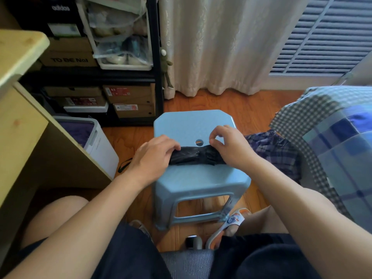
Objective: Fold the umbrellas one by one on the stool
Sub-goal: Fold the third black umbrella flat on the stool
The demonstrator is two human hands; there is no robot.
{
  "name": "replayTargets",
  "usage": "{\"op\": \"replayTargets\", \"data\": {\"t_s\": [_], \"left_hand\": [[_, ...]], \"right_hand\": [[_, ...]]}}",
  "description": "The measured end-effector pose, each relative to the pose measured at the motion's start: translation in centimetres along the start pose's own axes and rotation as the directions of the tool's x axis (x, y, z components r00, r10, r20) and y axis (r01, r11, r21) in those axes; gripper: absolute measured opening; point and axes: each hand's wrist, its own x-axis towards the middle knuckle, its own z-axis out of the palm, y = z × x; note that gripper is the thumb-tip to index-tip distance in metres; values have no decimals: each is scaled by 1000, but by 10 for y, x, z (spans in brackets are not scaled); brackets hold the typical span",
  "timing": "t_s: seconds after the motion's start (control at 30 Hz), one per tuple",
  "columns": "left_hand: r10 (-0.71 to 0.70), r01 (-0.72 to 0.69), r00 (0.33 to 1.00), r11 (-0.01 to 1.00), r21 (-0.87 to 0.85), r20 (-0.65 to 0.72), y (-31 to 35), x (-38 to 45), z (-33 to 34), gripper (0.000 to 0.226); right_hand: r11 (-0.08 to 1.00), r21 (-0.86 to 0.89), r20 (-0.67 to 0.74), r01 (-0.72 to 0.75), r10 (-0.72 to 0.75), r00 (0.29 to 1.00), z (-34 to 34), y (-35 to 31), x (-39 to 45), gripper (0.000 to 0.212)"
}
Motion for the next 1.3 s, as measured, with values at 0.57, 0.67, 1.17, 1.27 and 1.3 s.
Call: {"op": "replayTargets", "data": {"t_s": [0.57, 0.67, 1.17, 1.27, 1.3], "left_hand": [[18, -15, 1000, 993, 113, -25, -2, -3, 7, 15], [44, -47, 999, 991, 122, 28, -2, -6, 3, 29], [-131, 131, 991, 979, 159, -9, 16, -8, 8, 19], [-242, 244, 969, 968, 59, -46, 23, -8, 8, 14], [-271, 273, 961, 962, 16, -50, 23, -7, 7, 11]], "right_hand": [[992, 1, 96, -125, 124, 988, 18, -19, 11, 19], [980, 70, 130, -186, 176, 976, 18, -18, 13, 23], [970, -56, -45, -235, 233, 971, 33, -30, 3, 9], [976, 27, -149, -214, 216, 965, 30, -26, 1, 16], [975, 125, -182, -182, 203, 962, 22, -21, -2, 18]]}}
